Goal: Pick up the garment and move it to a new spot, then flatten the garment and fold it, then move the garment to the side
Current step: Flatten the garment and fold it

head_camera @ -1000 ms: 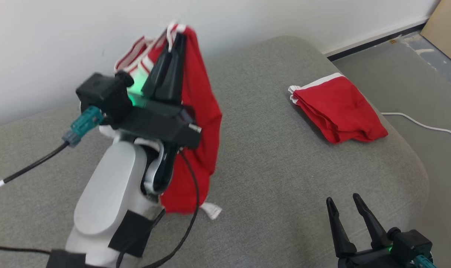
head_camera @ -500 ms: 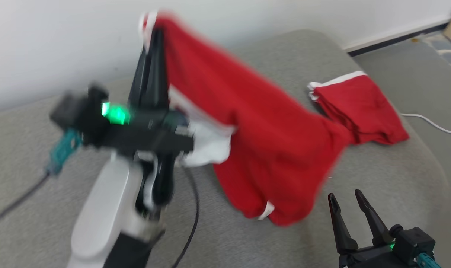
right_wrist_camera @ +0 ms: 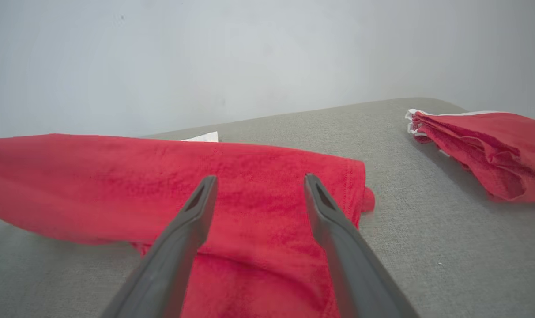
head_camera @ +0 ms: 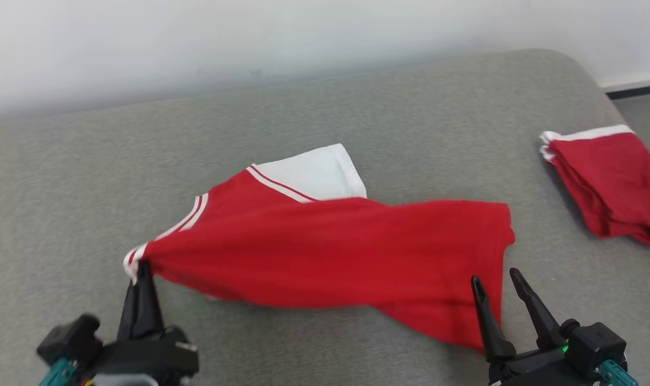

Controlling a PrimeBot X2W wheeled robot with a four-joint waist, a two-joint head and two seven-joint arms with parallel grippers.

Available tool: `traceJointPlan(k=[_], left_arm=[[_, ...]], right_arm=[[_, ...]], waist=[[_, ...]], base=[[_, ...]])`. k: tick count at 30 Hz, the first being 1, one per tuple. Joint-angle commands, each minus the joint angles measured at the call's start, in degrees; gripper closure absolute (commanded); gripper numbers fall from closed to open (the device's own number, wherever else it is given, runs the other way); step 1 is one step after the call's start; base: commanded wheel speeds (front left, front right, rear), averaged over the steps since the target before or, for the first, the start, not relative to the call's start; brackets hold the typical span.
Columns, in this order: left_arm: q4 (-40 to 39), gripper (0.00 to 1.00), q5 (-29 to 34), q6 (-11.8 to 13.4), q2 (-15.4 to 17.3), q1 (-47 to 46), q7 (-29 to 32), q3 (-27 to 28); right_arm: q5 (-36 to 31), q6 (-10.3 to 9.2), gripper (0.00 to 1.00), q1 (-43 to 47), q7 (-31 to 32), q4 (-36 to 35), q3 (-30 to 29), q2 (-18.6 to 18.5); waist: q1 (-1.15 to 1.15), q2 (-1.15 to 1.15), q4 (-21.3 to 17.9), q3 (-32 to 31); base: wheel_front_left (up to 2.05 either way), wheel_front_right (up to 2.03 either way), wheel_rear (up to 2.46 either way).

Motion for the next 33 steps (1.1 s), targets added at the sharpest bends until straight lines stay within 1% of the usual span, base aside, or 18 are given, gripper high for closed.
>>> traceJointPlan(k=[1,6,8,12,15,18,19,20,27,33], left_arm=[[0.0,1.0,0.2,-0.3,-0.2,1.1,-0.2,0.6],[0.7,1.0,1.2,-0.3,-0.7,5.7,-0.2,2.1],[2.0,1.0,1.5,-0.5,-0.8,7.3,-0.2,2.0],[4.0,1.0,1.9,-0.1,-0.5,9.7,-0.1,1.7],[5.2,1.0,2.3,0.8,0.1,11.4,1.0,1.8],[5.9,1.0,2.8,2.3,0.8,12.5,2.2,1.9],[6.1,0.53,2.7,2.8,0.9,13.0,2.8,1.9],[6.3,0.0,2.5,3.2,0.9,13.4,3.6,2.0],[5.4,0.0,0.5,4.9,1.9,15.5,8.3,3.3],[2.6,0.0,0.6,6.4,3.6,16.7,8.9,4.7]], right_arm=[[0.3,-0.13,0.0,-0.3,-0.3,0.1,-0.1,-0.4],[0.7,-0.13,0.0,0.2,-0.3,0.4,0.1,-0.6],[0.8,-0.13,0.0,0.2,-0.3,0.6,0.5,-0.7],[1.1,-0.13,0.0,0.4,-0.3,0.9,0.8,-0.9],[1.1,-0.13,0.0,0.9,-0.3,1.1,0.8,-0.8],[1.2,-0.13,0.0,1.1,-0.3,1.3,0.9,-0.7],[1.2,-0.13,0.0,1.3,-0.3,1.3,0.9,-0.6],[1.3,-0.13,0.0,1.4,-0.3,1.3,0.9,-0.6],[1.4,-0.14,0.0,2.0,-0.3,1.4,0.9,-0.6],[1.4,-0.14,0.0,2.4,-0.3,1.3,0.7,-0.6]], waist=[[0.0,0.0,1.7,-0.1],[0.0,0.0,2.3,-0.6],[0.0,0.0,2.2,-1.0],[0.0,0.0,1.9,-1.8],[0.0,0.0,1.7,-2.5],[0.0,0.0,1.5,-3.1],[0.0,0.0,1.4,-3.3],[0.0,0.0,1.4,-3.5],[0.0,0.0,1.1,-4.7],[0.0,0.0,1.2,-5.0]], base=[[0.0,0.0,0.0],[0.0,0.0,0.0],[0.0,0.0,0.0],[0.0,0.0,0.0],[0.0,0.0,0.0],[0.0,0.0,0.0],[0.0,0.0,0.0],[0.0,0.0,0.0],[0.0,0.0,0.0],[0.0,0.0,0.0]])
